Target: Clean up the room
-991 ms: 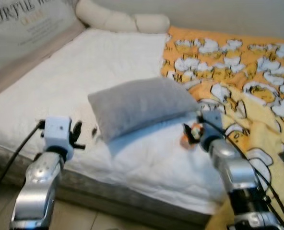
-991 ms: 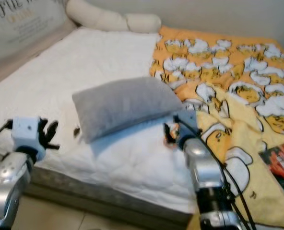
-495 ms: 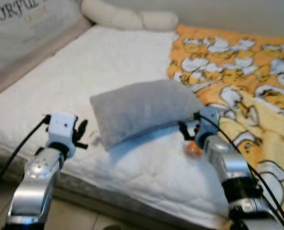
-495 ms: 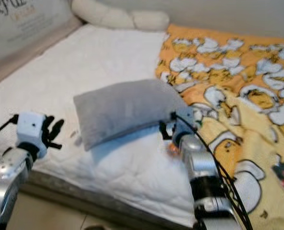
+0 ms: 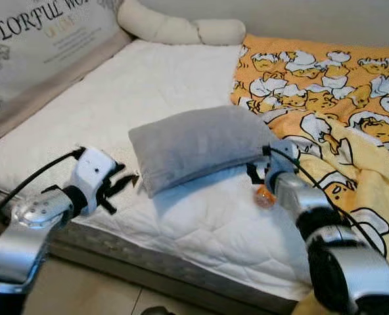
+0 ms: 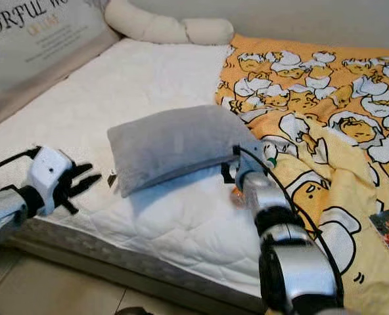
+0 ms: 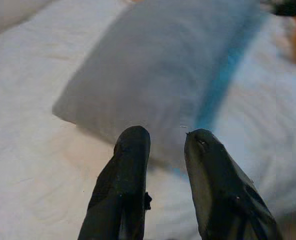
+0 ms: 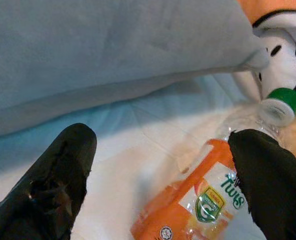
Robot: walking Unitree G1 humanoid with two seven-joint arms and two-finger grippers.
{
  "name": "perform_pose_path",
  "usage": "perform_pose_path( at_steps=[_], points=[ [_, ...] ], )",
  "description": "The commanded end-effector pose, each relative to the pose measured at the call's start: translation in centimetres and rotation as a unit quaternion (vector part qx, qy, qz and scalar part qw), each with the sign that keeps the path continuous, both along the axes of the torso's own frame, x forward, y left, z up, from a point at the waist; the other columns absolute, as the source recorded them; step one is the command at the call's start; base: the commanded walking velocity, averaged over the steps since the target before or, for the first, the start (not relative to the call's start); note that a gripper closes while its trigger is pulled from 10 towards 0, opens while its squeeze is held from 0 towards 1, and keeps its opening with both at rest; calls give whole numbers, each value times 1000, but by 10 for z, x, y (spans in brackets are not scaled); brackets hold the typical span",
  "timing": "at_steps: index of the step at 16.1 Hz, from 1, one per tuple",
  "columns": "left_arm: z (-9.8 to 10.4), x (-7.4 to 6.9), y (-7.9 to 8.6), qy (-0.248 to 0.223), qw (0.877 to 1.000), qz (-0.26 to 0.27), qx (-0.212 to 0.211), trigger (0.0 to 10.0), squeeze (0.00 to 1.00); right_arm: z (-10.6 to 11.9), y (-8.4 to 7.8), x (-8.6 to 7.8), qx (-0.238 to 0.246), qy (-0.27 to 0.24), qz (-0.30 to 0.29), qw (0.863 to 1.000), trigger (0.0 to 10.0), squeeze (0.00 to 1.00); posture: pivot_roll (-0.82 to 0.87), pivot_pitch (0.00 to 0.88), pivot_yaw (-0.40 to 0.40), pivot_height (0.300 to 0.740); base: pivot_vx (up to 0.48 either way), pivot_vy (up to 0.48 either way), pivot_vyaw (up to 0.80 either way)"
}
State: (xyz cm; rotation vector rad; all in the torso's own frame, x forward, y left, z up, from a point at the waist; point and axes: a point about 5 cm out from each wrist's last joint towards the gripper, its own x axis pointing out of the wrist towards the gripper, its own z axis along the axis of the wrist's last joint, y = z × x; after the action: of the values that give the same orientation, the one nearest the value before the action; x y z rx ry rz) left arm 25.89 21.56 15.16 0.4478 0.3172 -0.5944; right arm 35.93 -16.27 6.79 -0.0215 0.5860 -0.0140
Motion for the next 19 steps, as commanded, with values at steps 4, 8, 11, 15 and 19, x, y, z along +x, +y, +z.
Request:
perform_pose_path(
  at_steps=[4, 8, 11, 15, 19],
  points=[
    [14, -8, 3, 13, 999, -26, 17, 10000, 0, -3, 0, 0, -32, 15, -29, 999, 10000, 0, 206, 32, 70, 740, 0, 0, 0],
    [18, -25, 4, 34, 999, -34, 23, 10000, 0, -5, -11, -2, -50, 11, -76, 996, 10000, 0, 250, 91, 50, 740, 0, 0, 0],
    [18, -35, -2, 53, 997, -56, 12, 10000, 0, -13, -22, -9, -85, 25, -105, 991, 10000, 0, 269, 109, 39, 740, 0, 0, 0],
    [20, -42, -6, 65, 996, -64, 8, 10000, 0, -31, -29, -23, -66, 64, -143, 985, 10000, 0, 286, 114, 34, 740, 0, 0, 0],
    [19, -46, -8, 74, 995, -69, 9, 10000, 0, -46, -15, -33, 102, 96, -177, 974, 10000, 0, 287, 118, 26, 740, 0, 0, 0]
  ],
)
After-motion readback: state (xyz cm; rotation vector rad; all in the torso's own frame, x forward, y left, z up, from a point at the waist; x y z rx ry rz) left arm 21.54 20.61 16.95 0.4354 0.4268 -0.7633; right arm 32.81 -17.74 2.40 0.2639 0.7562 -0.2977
